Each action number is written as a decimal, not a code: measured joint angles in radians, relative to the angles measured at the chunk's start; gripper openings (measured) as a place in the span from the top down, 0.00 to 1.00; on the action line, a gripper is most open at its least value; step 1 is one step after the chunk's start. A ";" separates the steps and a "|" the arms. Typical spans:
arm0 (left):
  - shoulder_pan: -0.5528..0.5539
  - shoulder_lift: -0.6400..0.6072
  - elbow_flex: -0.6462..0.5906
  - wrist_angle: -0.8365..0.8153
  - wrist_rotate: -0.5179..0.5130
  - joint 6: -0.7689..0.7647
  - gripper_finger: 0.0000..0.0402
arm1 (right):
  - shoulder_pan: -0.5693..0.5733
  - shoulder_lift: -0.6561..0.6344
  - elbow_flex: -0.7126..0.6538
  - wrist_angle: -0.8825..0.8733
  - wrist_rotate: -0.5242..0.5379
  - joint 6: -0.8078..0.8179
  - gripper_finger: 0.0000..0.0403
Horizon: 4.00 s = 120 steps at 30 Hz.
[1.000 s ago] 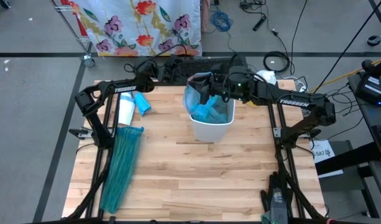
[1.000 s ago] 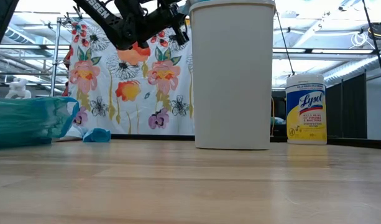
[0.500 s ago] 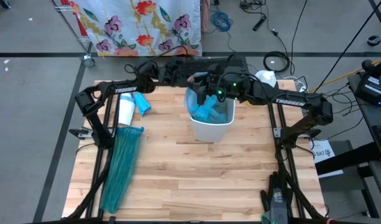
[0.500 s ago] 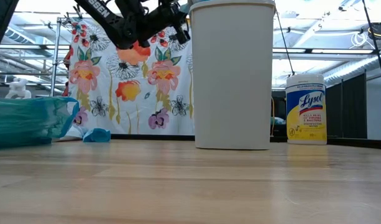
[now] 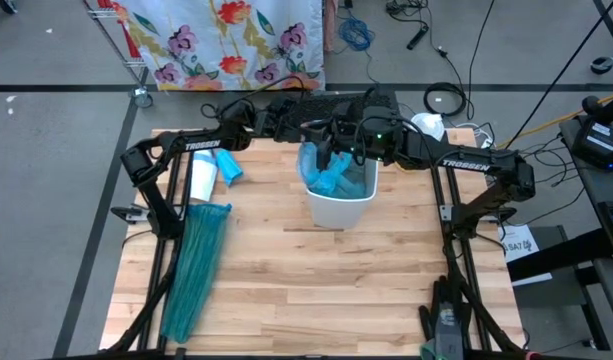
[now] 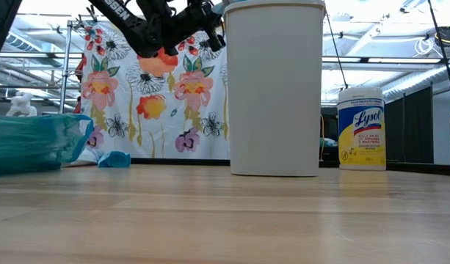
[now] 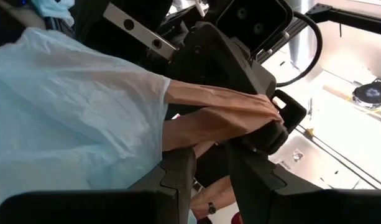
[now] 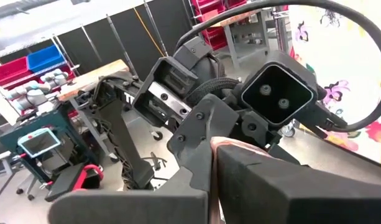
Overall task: Place trash/remove bag and relplace
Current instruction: Remove the light blue trash bag from the white trash bin
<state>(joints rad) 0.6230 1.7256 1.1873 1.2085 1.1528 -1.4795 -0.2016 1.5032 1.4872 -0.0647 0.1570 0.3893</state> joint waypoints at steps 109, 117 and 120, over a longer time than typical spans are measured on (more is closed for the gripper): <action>-0.296 -0.136 0.452 -1.267 -0.758 1.418 0.75 | 0.099 -0.142 0.077 0.138 -0.035 -0.033 1.00; -0.321 -0.064 0.457 -1.363 -0.757 1.436 0.75 | 0.106 -0.146 0.079 0.156 -0.054 -0.040 1.00; -0.330 -0.051 0.457 -1.395 -0.758 1.434 0.75 | 0.105 -0.146 0.090 0.133 -0.053 -0.045 1.00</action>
<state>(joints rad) 0.2934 1.6741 1.6447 -0.1862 0.3952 -0.0452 -0.0962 1.3571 1.5770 0.0686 0.1037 0.3440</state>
